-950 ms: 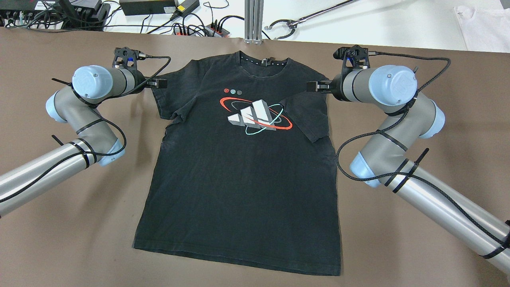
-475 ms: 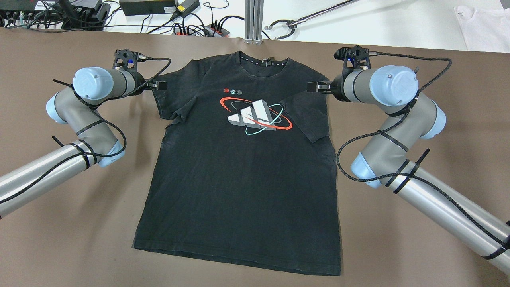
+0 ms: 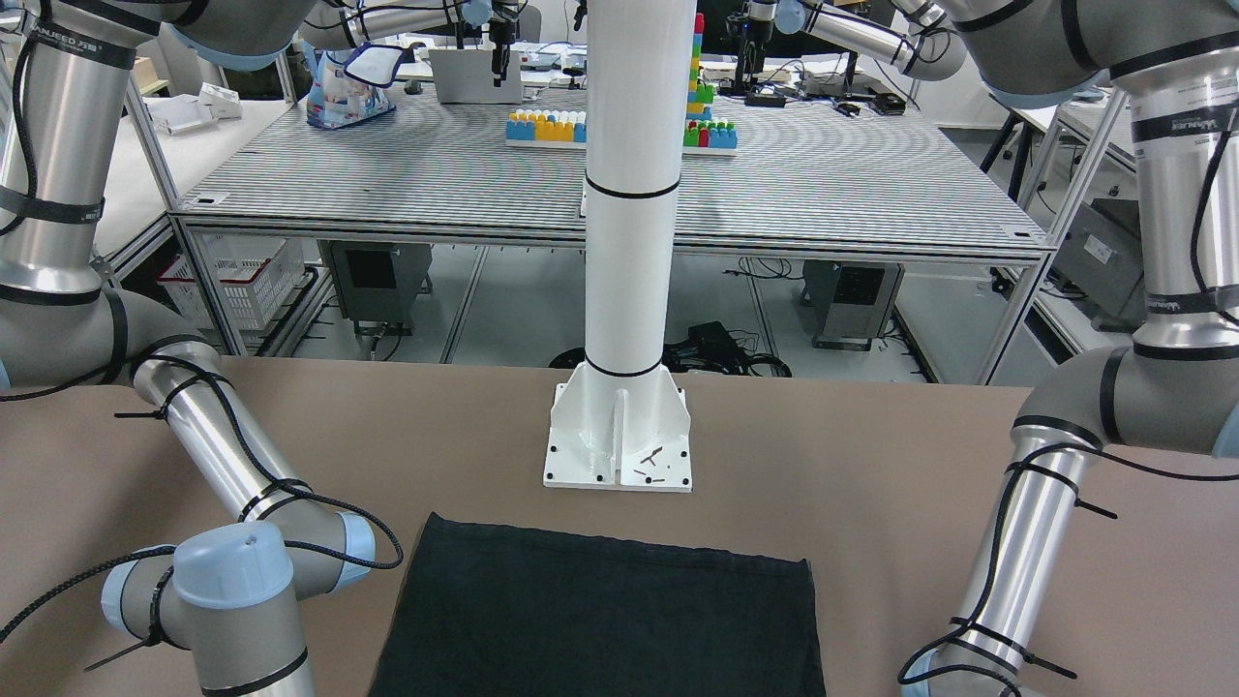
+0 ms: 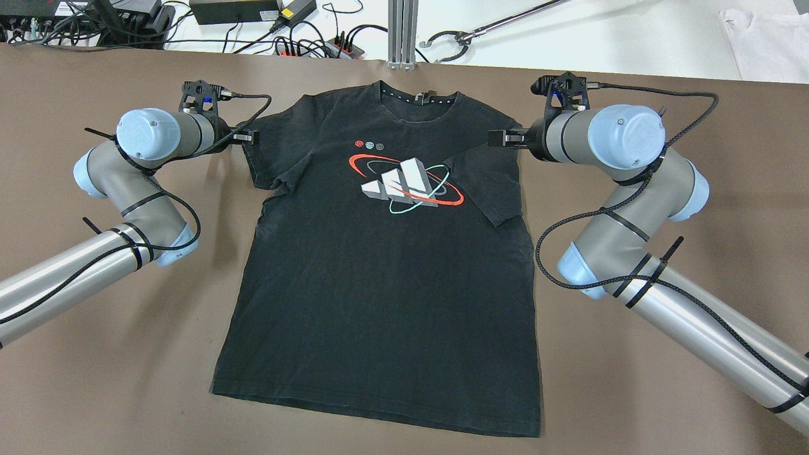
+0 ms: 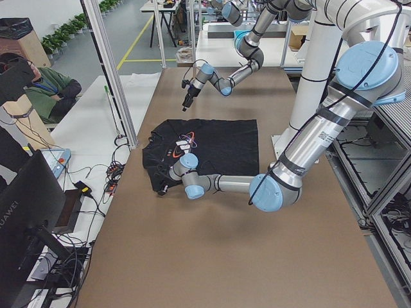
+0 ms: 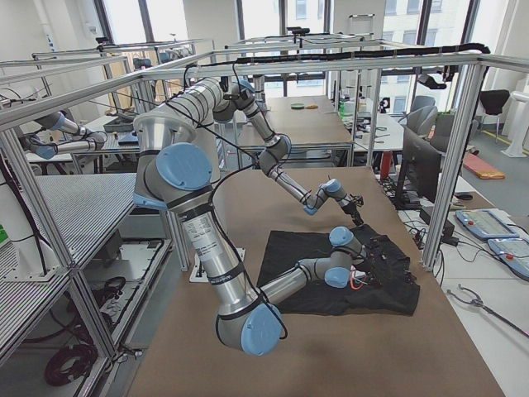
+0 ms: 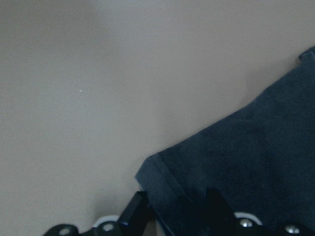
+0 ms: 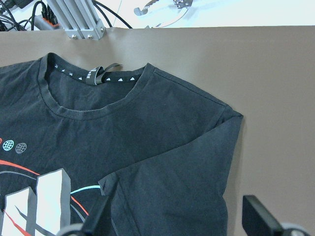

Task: Fold clothes
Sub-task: 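Position both grippers at the shoulder edges beside the collar, then fold the sleeve nearest the left gripper inward over the shirt body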

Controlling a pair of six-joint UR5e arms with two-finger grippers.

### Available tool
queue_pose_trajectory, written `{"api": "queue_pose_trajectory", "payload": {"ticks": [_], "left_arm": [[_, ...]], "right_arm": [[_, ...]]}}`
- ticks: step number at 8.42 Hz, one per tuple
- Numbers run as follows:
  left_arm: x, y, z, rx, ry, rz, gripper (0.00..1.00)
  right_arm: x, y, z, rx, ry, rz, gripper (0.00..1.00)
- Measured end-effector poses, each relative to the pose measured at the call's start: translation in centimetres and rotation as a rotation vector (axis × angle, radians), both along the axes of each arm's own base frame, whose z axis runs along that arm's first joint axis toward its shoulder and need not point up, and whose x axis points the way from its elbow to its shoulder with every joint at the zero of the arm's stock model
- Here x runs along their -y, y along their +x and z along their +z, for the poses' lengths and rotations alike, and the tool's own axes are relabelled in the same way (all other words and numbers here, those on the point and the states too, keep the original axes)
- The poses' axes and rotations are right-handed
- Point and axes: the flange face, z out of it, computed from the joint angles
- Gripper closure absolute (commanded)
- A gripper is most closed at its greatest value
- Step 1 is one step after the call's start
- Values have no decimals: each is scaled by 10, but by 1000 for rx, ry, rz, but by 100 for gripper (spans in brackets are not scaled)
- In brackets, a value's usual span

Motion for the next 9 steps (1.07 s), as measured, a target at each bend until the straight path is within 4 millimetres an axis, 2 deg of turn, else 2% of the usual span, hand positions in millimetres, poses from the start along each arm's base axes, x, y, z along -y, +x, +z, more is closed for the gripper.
{"api": "queue_pose_trajectory", "payload": {"ticks": [3,5,7,9], "left_arm": [[1,1,-7,-8,5,-3,100],[7,4,-25,-23,11,1,100],[15,7,-61,-26,-2,11,100],[16,7,-111,-32,-22,31,100]], "right_arm": [[-1,1,1,-1,-1,0,6],[-1,1,3,-3,-2,0,6],[-1,1,4,-4,-4,0,6],[-1,1,5,-3,-5,1,6]]}}
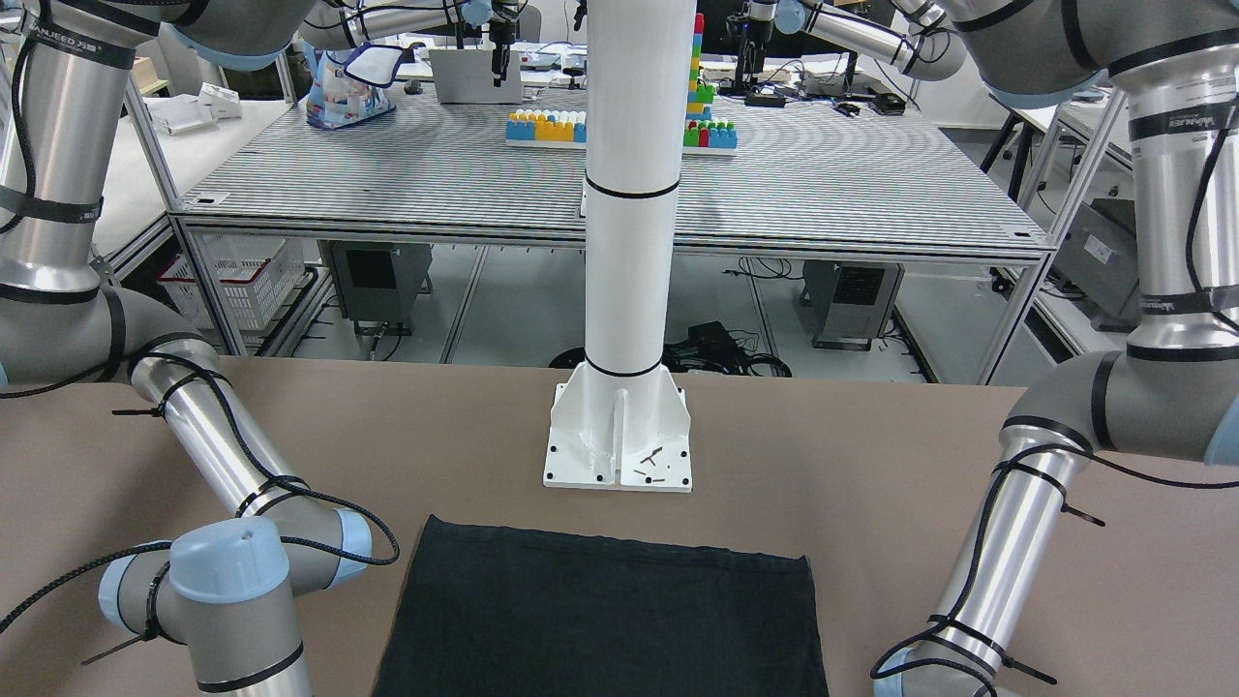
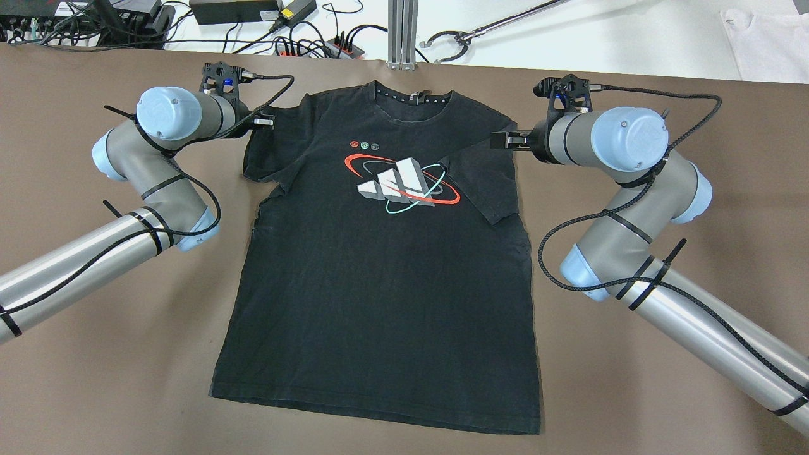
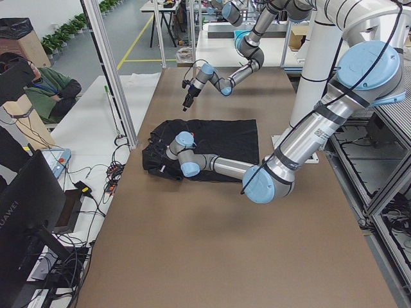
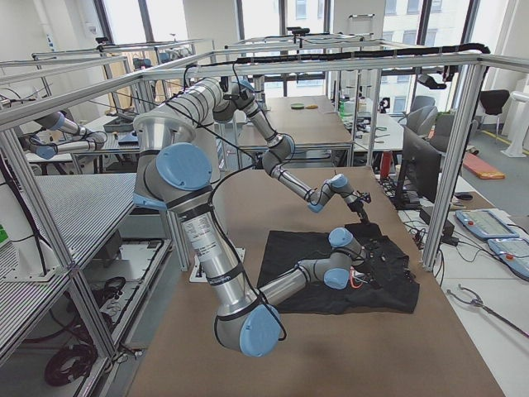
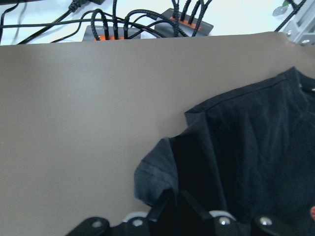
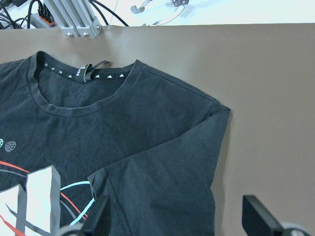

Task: Fold clothes
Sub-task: 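Fold the sleeve nearest the left gripper inward over the shirt body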

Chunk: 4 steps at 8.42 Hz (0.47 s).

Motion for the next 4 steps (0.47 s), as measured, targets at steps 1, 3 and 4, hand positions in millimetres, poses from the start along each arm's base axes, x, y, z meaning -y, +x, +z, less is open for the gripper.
{"api": "queue_pose_trajectory", "payload": {"ticks": [1,3,4], "left_arm": [[-1,0,-29,-7,-17,2,100],[-3,9,-89,-31,-78,-17,100],[-8,24,-106,-43,-107,-25,100]], "right_arm": [[0,0,0,1,-1,1,6],[0,0,1,1,-4,1,6],[0,0,1,2,-4,2,6]]}}
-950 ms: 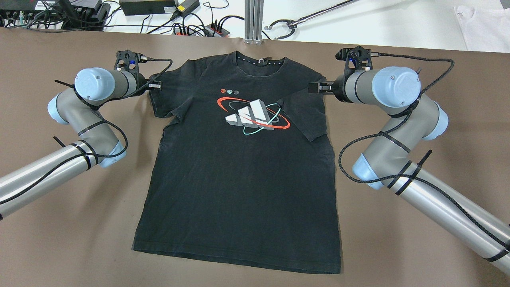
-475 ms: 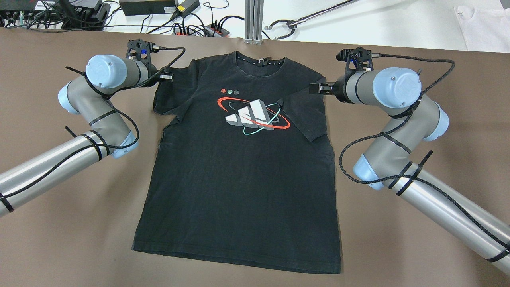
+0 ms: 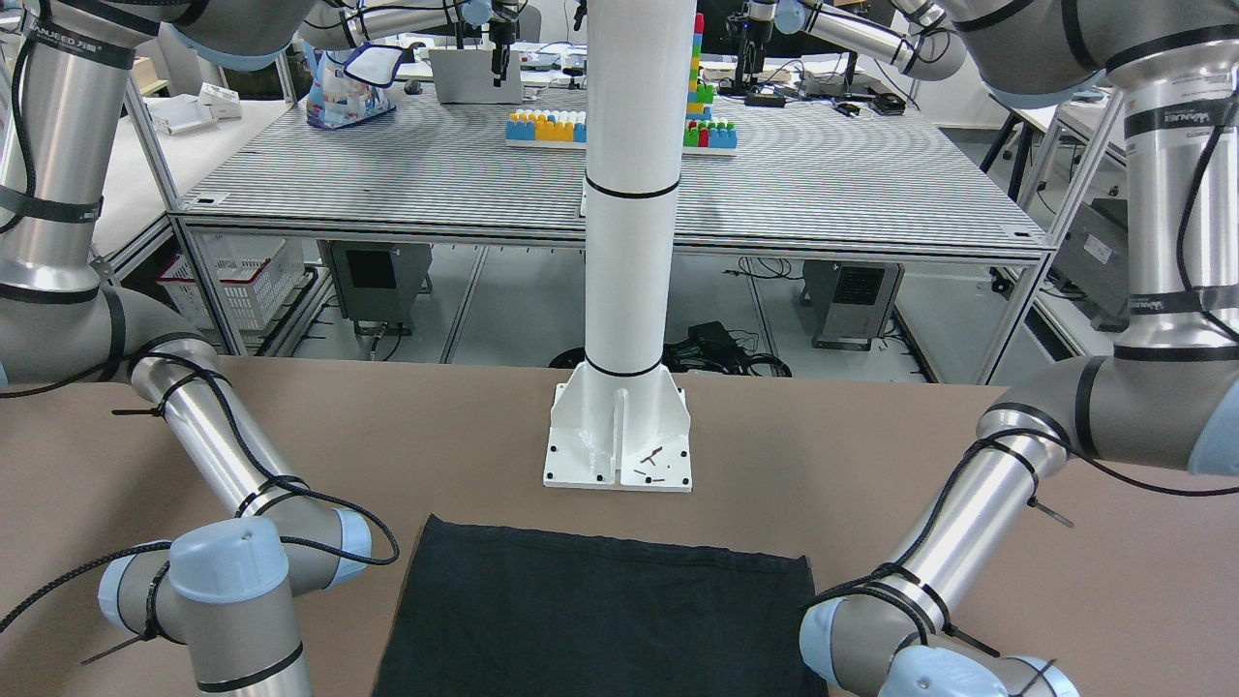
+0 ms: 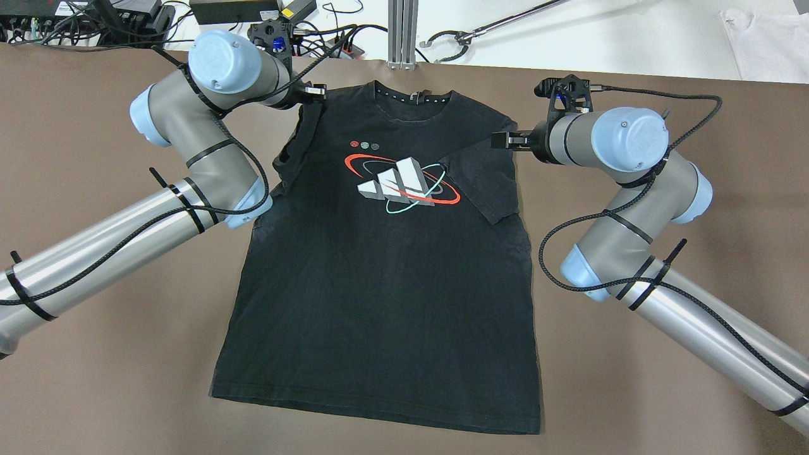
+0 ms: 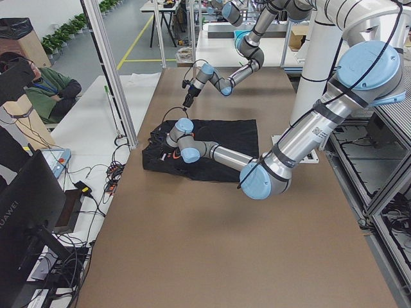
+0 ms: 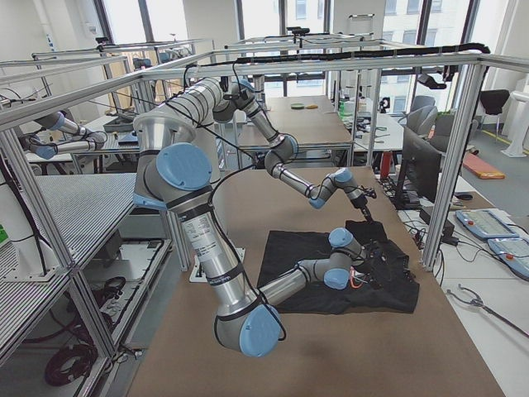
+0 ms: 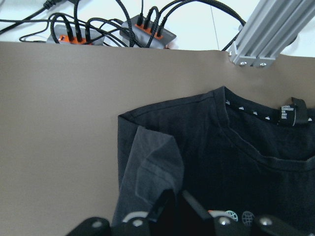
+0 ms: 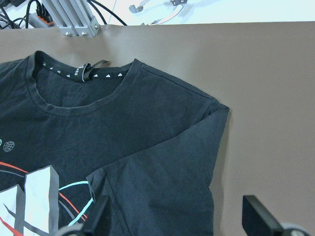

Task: Fold clothes
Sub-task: 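Fold the sleeve nearest the left gripper inward over the shirt body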

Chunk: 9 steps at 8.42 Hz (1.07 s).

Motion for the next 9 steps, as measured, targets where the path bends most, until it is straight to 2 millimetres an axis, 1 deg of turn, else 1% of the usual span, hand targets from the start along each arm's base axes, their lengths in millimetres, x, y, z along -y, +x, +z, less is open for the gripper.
{"api": "queue_pose_trajectory", "payload": {"ticks": [1,2,3,5,6,7,8,9], "left_arm": [[-5,16,-6,4,-14,-18,100],[-9,31,-3,23,-19,-44,98],[-10,42,0,39,-19,-59,100],[-13,53,0,47,-14,-68,100],[-14,56,-4,44,-13,-70,99],[-14,60,-10,33,-19,-76,6],[-15,65,-16,22,-25,-78,0],[-15,69,-19,15,-28,-79,0]], "right_arm": [[0,0,2,-1,-2,0,6],[0,0,3,-2,-3,0,6],[-1,1,4,-3,-4,1,6],[-1,1,5,-5,-4,1,6],[-1,1,5,-5,-5,1,6],[-1,1,5,-4,-5,1,6],[-1,1,5,-3,-4,1,6],[-1,1,4,-3,-4,1,6]]}}
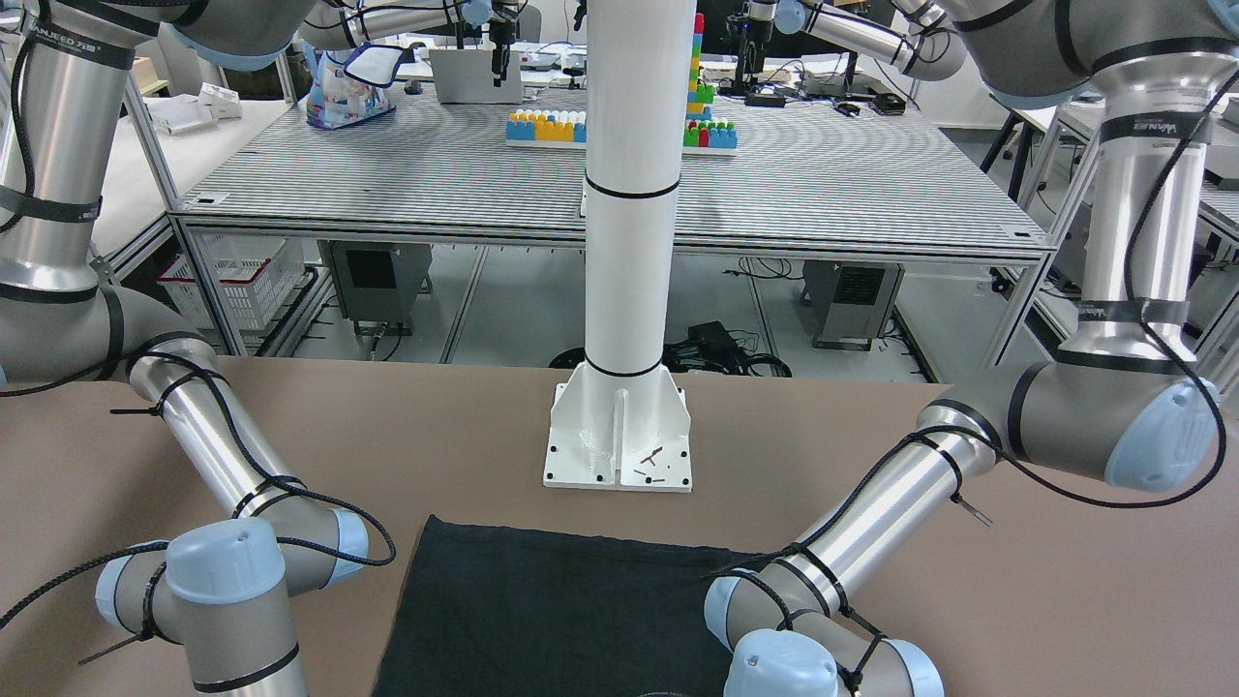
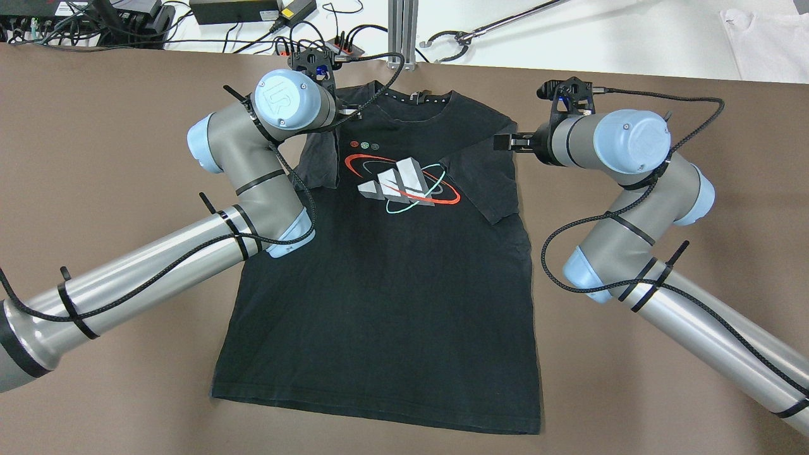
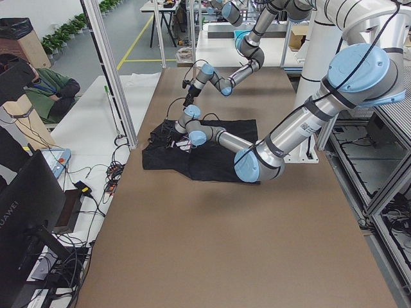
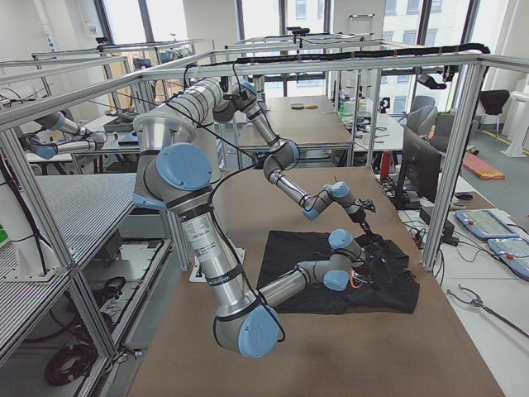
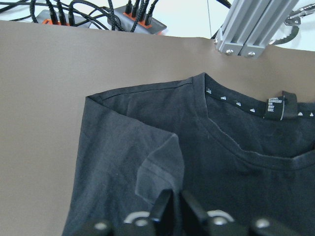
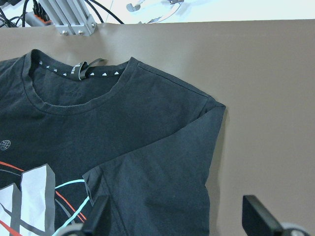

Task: Fold clothes
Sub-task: 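Fold the sleeve nearest the left gripper inward over the shirt body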

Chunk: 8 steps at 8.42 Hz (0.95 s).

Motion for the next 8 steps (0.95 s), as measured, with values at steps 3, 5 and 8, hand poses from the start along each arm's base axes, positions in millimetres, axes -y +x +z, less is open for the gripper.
{"api": "queue_pose_trajectory", "payload": {"ticks": [3,5,8], "left_arm": [[-1,1,-4,-17,8,-1,0],[5,-12,-10,-53,15,-1,0],[0,-51,-15,-192,-30,40,0]], "right_arm": [[0,0,-1,1,2,-1,6],[-2,0,-3,6,2,-10,6],[-16,0,-20,73,-28,-81,6]]}}
